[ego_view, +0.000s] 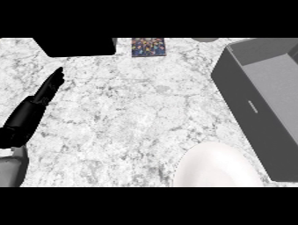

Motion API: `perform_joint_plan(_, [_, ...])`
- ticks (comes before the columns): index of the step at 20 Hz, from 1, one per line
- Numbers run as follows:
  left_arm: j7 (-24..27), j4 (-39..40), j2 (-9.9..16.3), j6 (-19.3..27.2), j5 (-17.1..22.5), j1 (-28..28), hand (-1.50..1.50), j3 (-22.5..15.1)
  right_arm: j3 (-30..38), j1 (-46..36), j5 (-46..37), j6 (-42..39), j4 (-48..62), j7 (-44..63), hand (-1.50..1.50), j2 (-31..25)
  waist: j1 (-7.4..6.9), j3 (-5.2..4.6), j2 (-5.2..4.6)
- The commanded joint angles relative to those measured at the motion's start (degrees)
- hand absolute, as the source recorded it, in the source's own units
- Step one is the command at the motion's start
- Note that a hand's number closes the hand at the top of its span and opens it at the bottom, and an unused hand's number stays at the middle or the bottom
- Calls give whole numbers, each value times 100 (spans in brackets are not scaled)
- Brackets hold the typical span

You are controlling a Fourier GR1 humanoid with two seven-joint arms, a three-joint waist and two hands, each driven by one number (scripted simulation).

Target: Pick the lemon from the plate and place it in the cardboard box

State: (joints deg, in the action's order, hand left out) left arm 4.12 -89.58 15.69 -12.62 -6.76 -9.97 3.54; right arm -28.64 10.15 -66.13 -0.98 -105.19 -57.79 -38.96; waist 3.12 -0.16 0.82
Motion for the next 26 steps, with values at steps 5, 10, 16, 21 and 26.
perform_joint_plan(5, [-91, -171, -114, 54, -66, 84, 0, -113, 1322, 1380, 2076, 925, -1588, -1496, 150, -1469, 64, 23, -5])
perform_joint_plan(10, [57, -51, -196, 221, -256, 98, 0, -160, 2437, 2000, 3796, 557, -2267, -1359, 150, -1878, 73, 13, -27])
perform_joint_plan(16, [-182, -177, 48, -164, 127, -46, 0, 56, 3844, 2241, 6141, -424, -1944, -206, 150, -2044, -93, 6, -53])
perform_joint_plan(21, [-68, 136, -39, -118, 14, -365, 0, -9, 4743, 1501, 7572, -1059, -1274, 815, 150, -2303, -290, 6, -106])
perform_joint_plan(26, [-48, 117, -105, -200, 49, -368, 0, -53, 4827, 439, 8153, -1572, -231, 1582, 150, -2739, -426, 13, -112])
